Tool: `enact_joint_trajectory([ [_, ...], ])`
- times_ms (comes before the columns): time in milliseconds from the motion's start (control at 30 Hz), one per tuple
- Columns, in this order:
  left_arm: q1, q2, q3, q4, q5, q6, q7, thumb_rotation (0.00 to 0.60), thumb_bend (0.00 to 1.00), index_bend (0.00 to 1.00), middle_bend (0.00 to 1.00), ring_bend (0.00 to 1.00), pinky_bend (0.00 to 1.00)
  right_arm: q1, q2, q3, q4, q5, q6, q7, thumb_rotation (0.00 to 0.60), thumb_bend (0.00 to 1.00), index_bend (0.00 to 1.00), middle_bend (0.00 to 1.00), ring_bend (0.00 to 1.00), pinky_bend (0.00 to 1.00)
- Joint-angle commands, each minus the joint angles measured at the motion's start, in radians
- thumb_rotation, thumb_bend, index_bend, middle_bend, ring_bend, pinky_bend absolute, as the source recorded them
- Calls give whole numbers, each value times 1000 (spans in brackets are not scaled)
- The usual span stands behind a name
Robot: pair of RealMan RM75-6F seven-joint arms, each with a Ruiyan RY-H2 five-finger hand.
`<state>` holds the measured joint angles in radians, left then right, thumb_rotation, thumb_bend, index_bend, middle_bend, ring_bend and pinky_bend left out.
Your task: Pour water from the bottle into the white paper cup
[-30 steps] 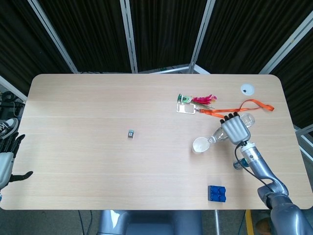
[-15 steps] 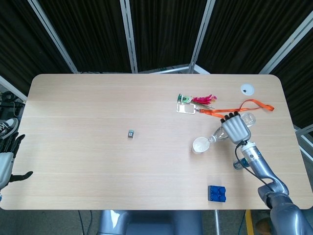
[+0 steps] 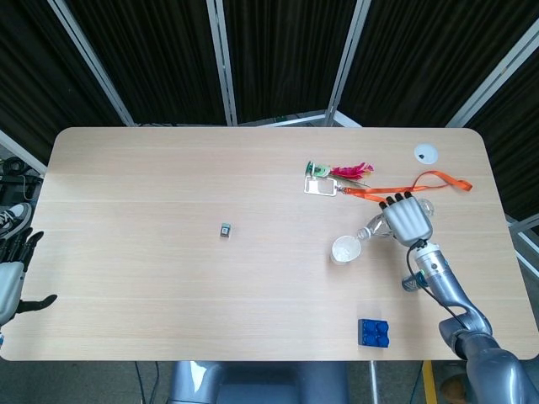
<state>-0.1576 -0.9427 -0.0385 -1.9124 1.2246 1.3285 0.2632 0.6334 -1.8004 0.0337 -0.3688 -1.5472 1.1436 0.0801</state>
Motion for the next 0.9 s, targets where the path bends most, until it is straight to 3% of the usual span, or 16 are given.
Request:
enact_joint_trajectory([
  [33,0,0,1,0,0,-1,1,600,0,0,0,0,0,2,14,34,-49,33,-9,96,600,346,554,614,561,591],
  [233,0,-2,0,0,0,3,4,600,0,0,0,0,0,8,45,76,-117,66,3,209,600,348,554,615,562,592],
  [367,0,2,0,-2,2,1,-4,600,0,0,0,0,0,9,92,112,-220,90,17,320,600,359,555,617,563,592],
  [667,4,18,4,-6,23,1,-37,600,0,0,0,0,0,2,250,158,-556,107,39,424,600,359,555,617,563,592],
  [900,9,35,7,-1,49,1,-76,600,0,0,0,0,0,-3,399,170,-914,113,-3,469,600,360,555,618,563,592],
])
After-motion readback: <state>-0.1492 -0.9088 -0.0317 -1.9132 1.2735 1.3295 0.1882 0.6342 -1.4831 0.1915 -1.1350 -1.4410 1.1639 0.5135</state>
